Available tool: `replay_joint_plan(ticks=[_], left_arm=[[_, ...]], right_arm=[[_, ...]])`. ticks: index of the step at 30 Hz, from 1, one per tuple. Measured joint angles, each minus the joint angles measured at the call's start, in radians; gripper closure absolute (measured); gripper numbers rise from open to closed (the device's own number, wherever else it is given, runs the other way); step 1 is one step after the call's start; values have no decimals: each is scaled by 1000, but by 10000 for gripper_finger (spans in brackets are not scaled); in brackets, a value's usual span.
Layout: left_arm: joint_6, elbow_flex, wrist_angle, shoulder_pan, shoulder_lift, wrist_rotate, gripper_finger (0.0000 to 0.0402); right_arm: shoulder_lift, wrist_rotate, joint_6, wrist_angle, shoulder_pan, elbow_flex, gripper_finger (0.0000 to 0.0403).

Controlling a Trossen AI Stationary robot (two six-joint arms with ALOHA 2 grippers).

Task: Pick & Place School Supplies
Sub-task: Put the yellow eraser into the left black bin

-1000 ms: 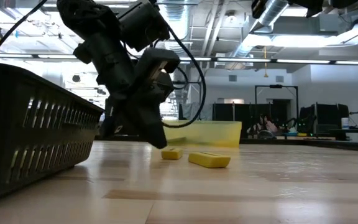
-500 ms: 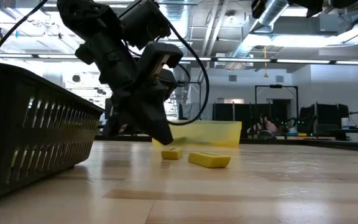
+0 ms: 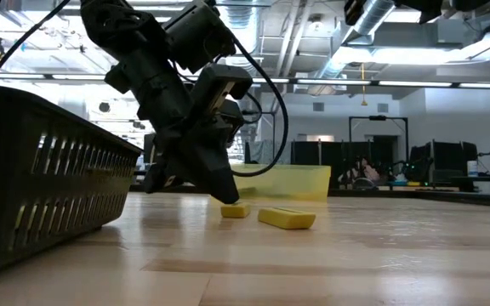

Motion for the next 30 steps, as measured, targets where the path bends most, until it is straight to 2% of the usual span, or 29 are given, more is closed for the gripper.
replay_joint_plan(ticks=[6,11,21,24,28,30], left_arm=[[5,-37,-33,-12,-2,13,401],[-5,-92,-27,-13,-3,69,401],[-30,-99,-8,-11,-3,77,401],[-59,-103,18,-13,-38,34,402],[-63,-106,50,-5,-101,-123,401],[-64,-102,71,14,-104,-150,401]], right_arm=[[0,0,0,-12,0,0,351],[0,-9,-1,-28,0,0,351],[0,-26,-3,-30,0,0,351],[0,-26,-3,-30,0,0,351],[0,-26,-16,-30,0,0,351],[0,-26,-23,-31,0,0,351]])
